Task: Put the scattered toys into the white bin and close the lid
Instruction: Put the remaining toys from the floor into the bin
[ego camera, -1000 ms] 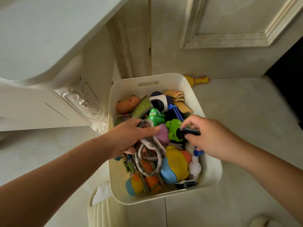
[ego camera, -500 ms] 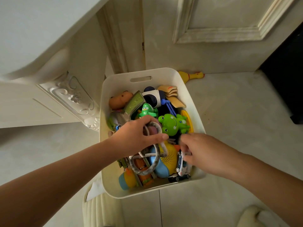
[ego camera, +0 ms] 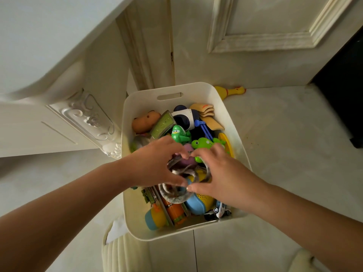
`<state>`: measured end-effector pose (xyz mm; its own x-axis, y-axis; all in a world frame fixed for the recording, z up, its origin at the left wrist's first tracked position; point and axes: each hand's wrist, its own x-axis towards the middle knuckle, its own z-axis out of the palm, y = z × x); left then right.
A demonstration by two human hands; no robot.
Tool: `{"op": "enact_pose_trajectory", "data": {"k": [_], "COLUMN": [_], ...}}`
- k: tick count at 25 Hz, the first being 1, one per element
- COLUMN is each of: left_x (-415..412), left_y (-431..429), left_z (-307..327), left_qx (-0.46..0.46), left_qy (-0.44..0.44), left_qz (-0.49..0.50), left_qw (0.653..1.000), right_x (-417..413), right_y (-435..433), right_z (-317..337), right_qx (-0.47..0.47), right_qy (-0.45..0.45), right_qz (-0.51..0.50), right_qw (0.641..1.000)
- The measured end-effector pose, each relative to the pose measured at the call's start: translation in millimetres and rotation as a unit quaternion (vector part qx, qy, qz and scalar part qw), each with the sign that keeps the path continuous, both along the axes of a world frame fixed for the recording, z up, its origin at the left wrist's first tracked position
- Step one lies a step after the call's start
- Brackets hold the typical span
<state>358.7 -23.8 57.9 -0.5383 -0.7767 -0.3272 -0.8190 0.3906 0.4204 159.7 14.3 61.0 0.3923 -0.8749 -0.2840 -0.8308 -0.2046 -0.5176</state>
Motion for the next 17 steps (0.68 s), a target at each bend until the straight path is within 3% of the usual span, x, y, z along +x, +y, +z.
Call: {"op": "enact_pose_trajectory", "data": {"k": [3, 8, 13, 17], "left_x": [-2, -12, -38, -52], "left_y": [0, -31, -48, -66], "left_z": [-8, 10, 14, 11], "left_qx": [-0.023, 0.040, -0.026, -0.027], "left_qy": [-0.075, 0.062, 0.155, 0.171], "left_qz": [-0.048, 0.031, 0.111, 0.113], "left_qw": [0.996, 0.997, 0.981, 0.978], "right_x": [10, -3, -48, -77], "right_y": [-4, -16, -59, -93], "right_z": [-22, -25, -20, -49], "right_qx": [-0.021, -0.118, -0.274, -0.193], "right_qy": [-0.004, 0.003, -0.086, -0.103], "right_qz": [-0.025, -0.007, -0.116, -0.225], "right_qw": [0.999, 0.993, 0.951, 0.949]}}
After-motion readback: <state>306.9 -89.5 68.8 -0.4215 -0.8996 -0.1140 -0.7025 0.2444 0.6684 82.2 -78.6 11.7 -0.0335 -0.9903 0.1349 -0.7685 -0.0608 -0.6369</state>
